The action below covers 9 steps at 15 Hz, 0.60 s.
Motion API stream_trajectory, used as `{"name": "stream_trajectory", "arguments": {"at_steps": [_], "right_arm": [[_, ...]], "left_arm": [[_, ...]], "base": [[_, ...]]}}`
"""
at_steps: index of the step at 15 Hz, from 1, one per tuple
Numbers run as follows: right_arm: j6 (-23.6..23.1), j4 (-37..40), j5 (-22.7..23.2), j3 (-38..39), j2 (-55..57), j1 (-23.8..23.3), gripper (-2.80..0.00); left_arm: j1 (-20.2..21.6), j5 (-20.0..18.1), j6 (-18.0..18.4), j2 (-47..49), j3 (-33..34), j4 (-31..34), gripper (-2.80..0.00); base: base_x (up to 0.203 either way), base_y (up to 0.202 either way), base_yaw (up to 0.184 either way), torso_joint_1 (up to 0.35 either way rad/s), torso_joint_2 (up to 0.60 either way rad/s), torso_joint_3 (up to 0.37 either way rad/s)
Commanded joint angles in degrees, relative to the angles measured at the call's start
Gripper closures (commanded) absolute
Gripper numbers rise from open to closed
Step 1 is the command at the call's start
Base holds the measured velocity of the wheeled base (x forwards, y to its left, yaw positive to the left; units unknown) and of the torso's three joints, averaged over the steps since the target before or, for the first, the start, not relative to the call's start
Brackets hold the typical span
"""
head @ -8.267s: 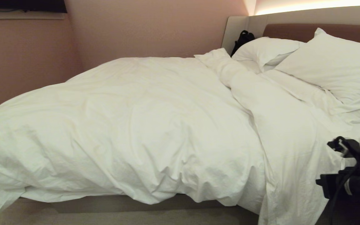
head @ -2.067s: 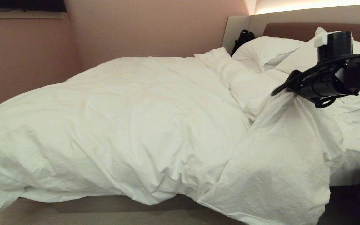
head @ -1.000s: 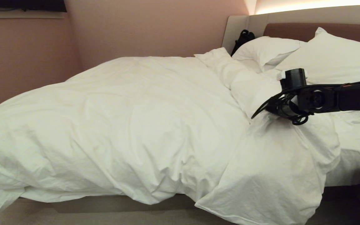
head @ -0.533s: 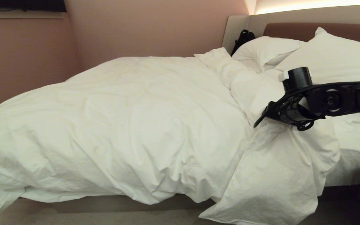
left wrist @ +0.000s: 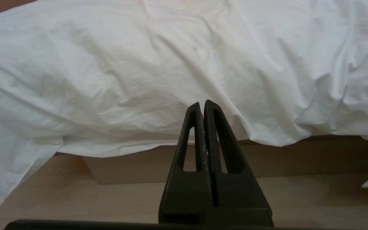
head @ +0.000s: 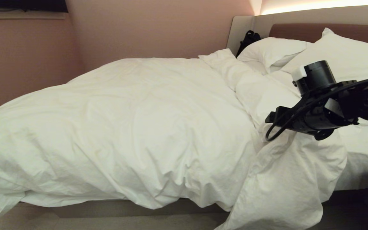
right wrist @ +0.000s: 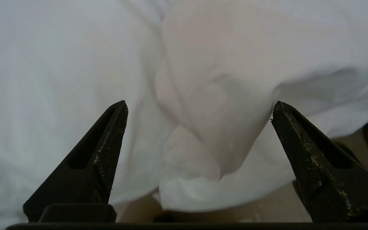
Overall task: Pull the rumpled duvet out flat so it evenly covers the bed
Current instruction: Flatten the corners of the folded blanket
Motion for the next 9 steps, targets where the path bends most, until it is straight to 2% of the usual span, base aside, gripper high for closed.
{"name": "stream_trajectory", "arguments": {"at_steps": [1,9], "right_arm": [[0.9,0.5,-0.2,3.3,-2.8,2.3,-2.80],[9.6,-0.2,0.1,18.9,-4.2,10.6,-2.80]], "left_arm": [[0.1,0.0,0.0,0.0,0.0,0.0,0.00],[0.0,0.0,0.0,0.0,0.0,-0.1,0.00]], "base": [[0.000,0.000,0.000,0.000,0.00,0.000],[0.000,0.000,0.000,0.000,0.00,0.000]]}}
